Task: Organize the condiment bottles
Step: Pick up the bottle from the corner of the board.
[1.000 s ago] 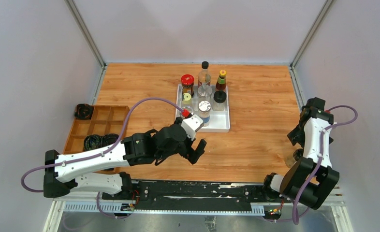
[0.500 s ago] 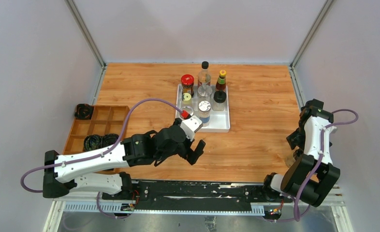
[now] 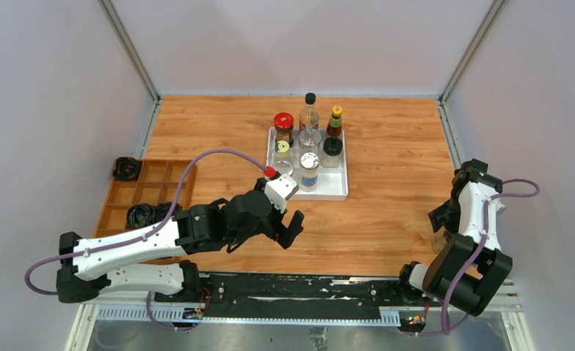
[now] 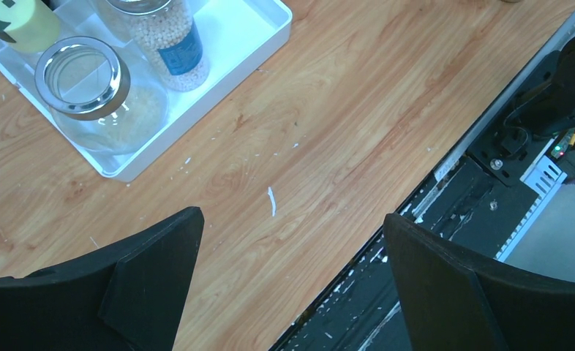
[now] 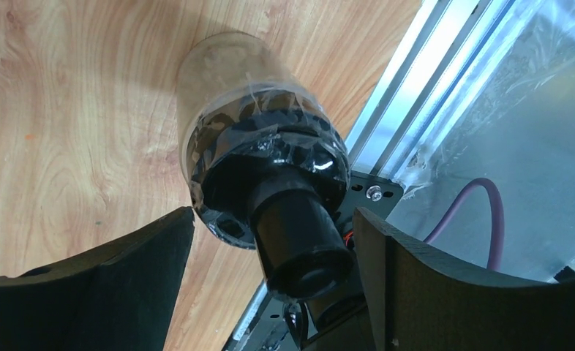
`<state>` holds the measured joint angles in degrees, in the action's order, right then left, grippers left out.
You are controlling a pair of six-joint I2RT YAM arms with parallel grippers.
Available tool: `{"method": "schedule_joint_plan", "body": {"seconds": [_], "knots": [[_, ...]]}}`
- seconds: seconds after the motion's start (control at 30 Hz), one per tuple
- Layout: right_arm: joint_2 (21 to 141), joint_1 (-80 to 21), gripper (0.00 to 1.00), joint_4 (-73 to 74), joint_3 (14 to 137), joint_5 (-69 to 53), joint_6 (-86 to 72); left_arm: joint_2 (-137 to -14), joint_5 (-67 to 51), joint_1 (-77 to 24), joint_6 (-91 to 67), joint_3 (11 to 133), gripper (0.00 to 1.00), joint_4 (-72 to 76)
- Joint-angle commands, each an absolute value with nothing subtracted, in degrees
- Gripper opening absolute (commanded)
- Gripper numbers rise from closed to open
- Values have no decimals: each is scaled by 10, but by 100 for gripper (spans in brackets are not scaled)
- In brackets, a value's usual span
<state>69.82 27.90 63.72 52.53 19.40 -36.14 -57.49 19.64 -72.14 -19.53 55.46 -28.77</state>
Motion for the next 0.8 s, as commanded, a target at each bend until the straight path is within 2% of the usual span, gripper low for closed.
{"method": "schedule_joint_plan", "body": {"seconds": [0.0,0.23,0.77], "knots": [[712,305,85,635,532,178,-358,-565,211,-722,-196,546,100,-288],[735,326,88,625,535,166,-347,-561,216,-722,-195,542,100,-289],[776,343,86,615,559,197,-333,-561,226,-722,-192,541,100,-292]]}}
